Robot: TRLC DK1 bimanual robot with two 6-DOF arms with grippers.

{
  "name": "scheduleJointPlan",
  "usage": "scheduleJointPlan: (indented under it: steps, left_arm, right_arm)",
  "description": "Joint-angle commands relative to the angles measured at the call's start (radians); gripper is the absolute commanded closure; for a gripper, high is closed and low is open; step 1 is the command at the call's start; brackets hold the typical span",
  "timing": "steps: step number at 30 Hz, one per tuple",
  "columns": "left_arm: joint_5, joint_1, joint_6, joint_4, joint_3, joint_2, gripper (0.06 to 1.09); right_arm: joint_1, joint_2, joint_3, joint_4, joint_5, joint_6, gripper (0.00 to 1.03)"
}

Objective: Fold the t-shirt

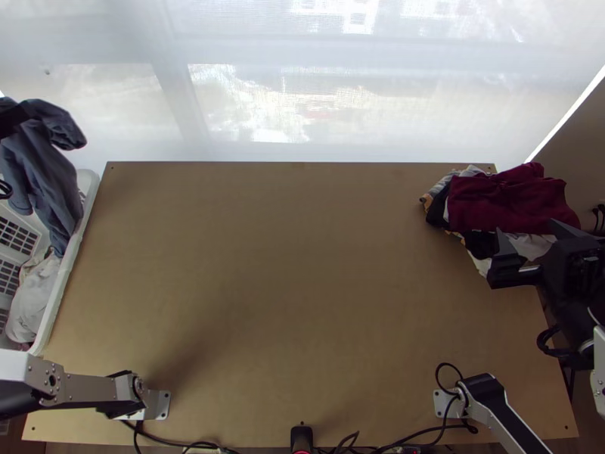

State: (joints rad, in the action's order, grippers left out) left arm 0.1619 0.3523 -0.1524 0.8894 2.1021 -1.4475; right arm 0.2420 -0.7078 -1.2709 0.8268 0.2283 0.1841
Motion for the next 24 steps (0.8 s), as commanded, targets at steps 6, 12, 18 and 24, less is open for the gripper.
scheduleJointPlan:
  steps: [6, 12, 18, 24]
  left_arm:
    - [-0.035, -0.605, -0.15, 0.126, -0.182, 0.185, 1.05]
    - [0.001, -0.727, -0.197, 0.126, -0.289, 0.202, 1.05]
    - [-0.021, -0.923, -0.145, 0.125, -0.476, 0.243, 1.05]
    - [-0.021, -1.046, -0.105, 0.082, -0.729, 0.283, 1.05]
  right_arm:
    - [-0.01, 0.083, -0.004, 0.071, 0.0, -0.015, 0.05]
    - [-0.012, 0.107, 0.011, 0.086, 0.0, -0.005, 0.05]
    - [-0.01, 0.097, 0.015, 0.081, 0.0, 0.003, 0.05]
    - [-0.023, 0.093, 0.019, 0.078, 0.0, 0.0, 0.05]
